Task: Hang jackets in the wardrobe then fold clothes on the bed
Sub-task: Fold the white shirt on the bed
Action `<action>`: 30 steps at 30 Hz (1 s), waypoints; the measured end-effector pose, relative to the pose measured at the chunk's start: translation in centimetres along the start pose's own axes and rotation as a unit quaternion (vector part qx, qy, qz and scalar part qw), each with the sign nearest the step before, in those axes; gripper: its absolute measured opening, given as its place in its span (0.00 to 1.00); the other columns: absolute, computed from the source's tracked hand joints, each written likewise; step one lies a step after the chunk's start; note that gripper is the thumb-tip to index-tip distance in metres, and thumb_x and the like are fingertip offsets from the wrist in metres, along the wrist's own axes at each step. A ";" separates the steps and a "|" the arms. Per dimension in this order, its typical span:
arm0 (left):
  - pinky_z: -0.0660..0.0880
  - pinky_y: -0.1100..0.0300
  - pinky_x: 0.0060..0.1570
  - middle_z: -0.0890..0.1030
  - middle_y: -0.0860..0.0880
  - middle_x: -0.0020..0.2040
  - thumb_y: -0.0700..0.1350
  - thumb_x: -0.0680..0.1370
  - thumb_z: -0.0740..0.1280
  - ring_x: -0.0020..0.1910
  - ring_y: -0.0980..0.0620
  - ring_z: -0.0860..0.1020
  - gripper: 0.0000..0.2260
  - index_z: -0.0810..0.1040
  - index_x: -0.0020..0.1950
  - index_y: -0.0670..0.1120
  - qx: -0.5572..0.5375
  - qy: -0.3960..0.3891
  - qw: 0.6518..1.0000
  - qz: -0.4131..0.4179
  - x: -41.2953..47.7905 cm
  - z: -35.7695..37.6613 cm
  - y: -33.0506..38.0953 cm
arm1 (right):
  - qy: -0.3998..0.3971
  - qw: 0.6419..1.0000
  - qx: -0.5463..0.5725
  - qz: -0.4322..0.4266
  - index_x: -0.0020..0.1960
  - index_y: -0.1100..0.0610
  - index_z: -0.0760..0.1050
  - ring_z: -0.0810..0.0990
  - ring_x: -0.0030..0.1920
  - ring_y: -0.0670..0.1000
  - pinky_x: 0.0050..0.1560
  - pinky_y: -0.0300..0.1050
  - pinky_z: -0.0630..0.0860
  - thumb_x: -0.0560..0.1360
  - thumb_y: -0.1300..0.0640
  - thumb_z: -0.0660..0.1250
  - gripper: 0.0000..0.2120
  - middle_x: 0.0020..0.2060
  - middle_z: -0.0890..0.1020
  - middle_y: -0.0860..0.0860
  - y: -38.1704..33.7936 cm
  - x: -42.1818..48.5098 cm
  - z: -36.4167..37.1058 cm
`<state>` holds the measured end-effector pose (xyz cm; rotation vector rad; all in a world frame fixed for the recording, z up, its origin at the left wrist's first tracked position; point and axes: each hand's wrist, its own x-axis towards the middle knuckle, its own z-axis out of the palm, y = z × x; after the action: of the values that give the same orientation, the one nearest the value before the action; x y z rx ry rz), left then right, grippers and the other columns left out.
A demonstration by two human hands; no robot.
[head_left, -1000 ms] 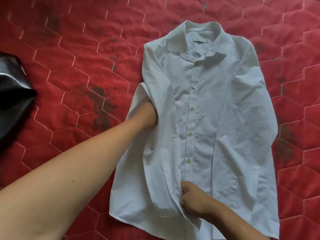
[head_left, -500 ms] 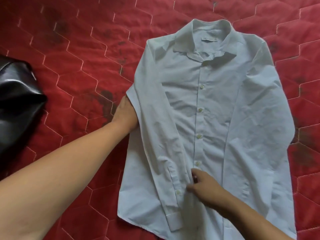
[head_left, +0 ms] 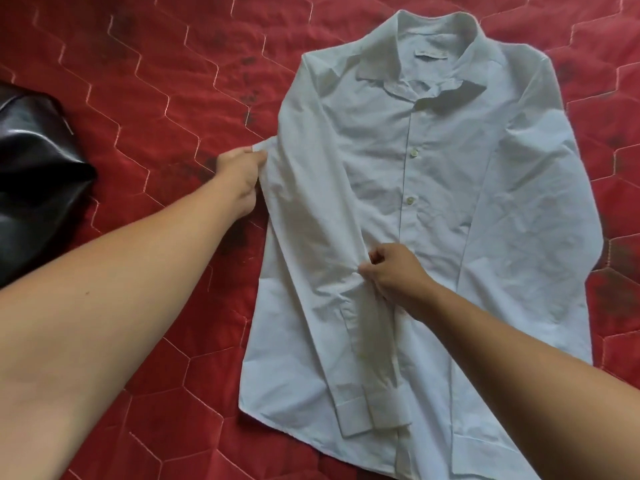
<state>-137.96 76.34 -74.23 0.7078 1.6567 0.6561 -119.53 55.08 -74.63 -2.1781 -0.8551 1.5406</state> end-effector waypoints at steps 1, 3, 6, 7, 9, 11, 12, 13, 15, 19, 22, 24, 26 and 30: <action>0.81 0.51 0.57 0.85 0.46 0.47 0.34 0.76 0.71 0.47 0.50 0.83 0.10 0.81 0.56 0.43 -0.005 0.009 1.000 -0.004 0.1 -0.2 0.3 | 0.001 1.000 -0.023 0.002 0.41 0.64 0.76 0.78 0.35 0.54 0.38 0.53 0.77 0.73 0.59 0.71 0.08 0.33 0.78 0.53 0.4 0.1 0.0; 0.82 0.51 0.56 0.83 0.45 0.48 0.31 0.75 0.71 0.45 0.50 0.82 0.16 0.79 0.61 0.42 -0.008 0.021 1.000 -0.002 0.6 -0.8 0.3 | -0.003 1.000 -0.020 0.017 0.44 0.65 0.77 0.78 0.36 0.54 0.36 0.52 0.76 0.72 0.60 0.70 0.08 0.34 0.78 0.54 0.7 -0.1 -0.2; 0.81 0.49 0.58 0.82 0.46 0.54 0.38 0.73 0.69 0.50 0.50 0.82 0.21 0.76 0.65 0.49 0.040 0.042 0.997 0.043 0.7 -1.4 0.1 | -0.050 0.996 0.064 0.039 0.46 0.62 0.77 0.80 0.33 0.51 0.30 0.42 0.72 0.73 0.57 0.72 0.09 0.36 0.81 0.52 0.0 -1.2 -0.7; 0.79 0.53 0.59 0.80 0.48 0.57 0.41 0.74 0.68 0.52 0.51 0.80 0.21 0.75 0.67 0.51 0.069 0.047 0.994 0.065 -0.1 -1.4 -0.1 | -0.089 0.990 0.093 0.054 0.48 0.59 0.79 0.83 0.34 0.49 0.31 0.41 0.75 0.74 0.56 0.74 0.08 0.38 0.84 0.51 -0.1 -2.0 -0.9; 0.73 0.59 0.59 0.73 0.49 0.63 0.44 0.77 0.67 0.55 0.53 0.75 0.22 0.71 0.71 0.51 0.156 0.047 0.977 0.138 -3.1 -1.1 -1.4 | -0.146 0.979 0.104 0.093 0.52 0.56 0.83 0.87 0.40 0.50 0.39 0.45 0.82 0.74 0.55 0.76 0.08 0.42 0.88 0.51 1.1 -3.9 -0.9; 0.66 0.60 0.66 0.66 0.46 0.68 0.44 0.79 0.68 0.64 0.50 0.70 0.24 0.68 0.75 0.48 0.279 0.006 0.925 0.257 -7.5 -1.3 -4.6 | -0.156 0.976 0.076 0.128 0.51 0.57 0.84 0.88 0.44 0.54 0.49 0.55 0.85 0.73 0.60 0.75 0.07 0.44 0.88 0.54 3.6 -6.4 -0.1; 0.62 0.56 0.72 0.63 0.44 0.72 0.45 0.78 0.69 0.70 0.46 0.66 0.27 0.66 0.77 0.48 0.352 -0.032 0.883 0.309 -9.7 -1.6 -6.8 | -0.158 0.975 0.069 0.143 0.50 0.58 0.85 0.88 0.45 0.56 0.51 0.61 0.84 0.72 0.63 0.74 0.07 0.44 0.88 0.56 4.8 -7.7 0.3; 0.58 0.50 0.76 0.59 0.42 0.77 0.48 0.79 0.68 0.76 0.42 0.59 0.30 0.63 0.79 0.49 0.431 -0.074 0.830 0.346 -11.9 -2.0 -9.0 | -0.162 0.972 0.068 0.156 0.49 0.58 0.85 0.87 0.47 0.58 0.52 0.64 0.82 0.71 0.64 0.72 0.08 0.45 0.88 0.56 5.8 -9.0 0.8; 0.49 0.42 0.79 0.48 0.41 0.82 0.56 0.80 0.63 0.82 0.41 0.46 0.32 0.56 0.82 0.53 0.560 -0.164 0.711 0.391 -15.2 -2.8 -13.3 | -0.184 0.965 0.092 0.164 0.50 0.57 0.85 0.87 0.49 0.58 0.55 0.64 0.81 0.71 0.66 0.70 0.10 0.47 0.88 0.57 7.2 -11.2 1.6; 0.45 0.38 0.78 0.38 0.46 0.83 0.67 0.78 0.47 0.81 0.47 0.34 0.34 0.45 0.82 0.59 0.651 -0.241 0.621 0.364 -19.0 -3.2 -18.8 | -0.207 0.952 0.167 0.152 0.53 0.56 0.84 0.87 0.50 0.58 0.56 0.58 0.81 0.76 0.65 0.66 0.11 0.50 0.87 0.58 8.4 -13.4 3.2; 0.39 0.40 0.78 0.33 0.49 0.82 0.68 0.78 0.45 0.79 0.50 0.29 0.33 0.40 0.81 0.62 0.648 -0.213 0.661 0.313 -20.1 -3.7 -20.2 | -0.183 0.962 0.156 0.133 0.56 0.49 0.81 0.86 0.50 0.57 0.57 0.62 0.82 0.74 0.53 0.69 0.11 0.49 0.87 0.52 8.9 -13.8 4.3; 0.39 0.39 0.78 0.32 0.48 0.81 0.67 0.80 0.47 0.79 0.49 0.29 0.33 0.38 0.81 0.62 0.659 -0.208 0.652 0.312 -20.6 -4.1 -20.9 | -0.105 0.991 0.062 0.061 0.55 0.48 0.78 0.84 0.48 0.52 0.55 0.60 0.81 0.74 0.49 0.68 0.10 0.47 0.85 0.49 9.7 -14.0 4.9; 0.42 0.38 0.78 0.31 0.46 0.81 0.66 0.81 0.51 0.79 0.48 0.29 0.34 0.36 0.81 0.61 0.677 -0.208 0.637 0.305 -21.1 -4.6 -21.4 | -0.004 1.000 -0.015 -0.022 0.57 0.51 0.75 0.81 0.48 0.51 0.54 0.53 0.79 0.77 0.51 0.67 0.10 0.47 0.82 0.48 10.7 -14.4 4.9; 0.49 0.37 0.78 0.39 0.41 0.82 0.64 0.81 0.53 0.81 0.43 0.38 0.35 0.45 0.83 0.54 0.664 -0.187 0.621 0.373 -22.5 -5.2 -22.3 | 0.155 0.936 -0.204 -0.242 0.64 0.55 0.76 0.79 0.55 0.56 0.54 0.54 0.77 0.75 0.58 0.69 0.17 0.55 0.80 0.53 14.2 -15.9 1.9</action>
<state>-141.88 44.54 -75.41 2.4955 1.1426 -0.3872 -121.03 33.82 -72.02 -2.1554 -1.5571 0.8091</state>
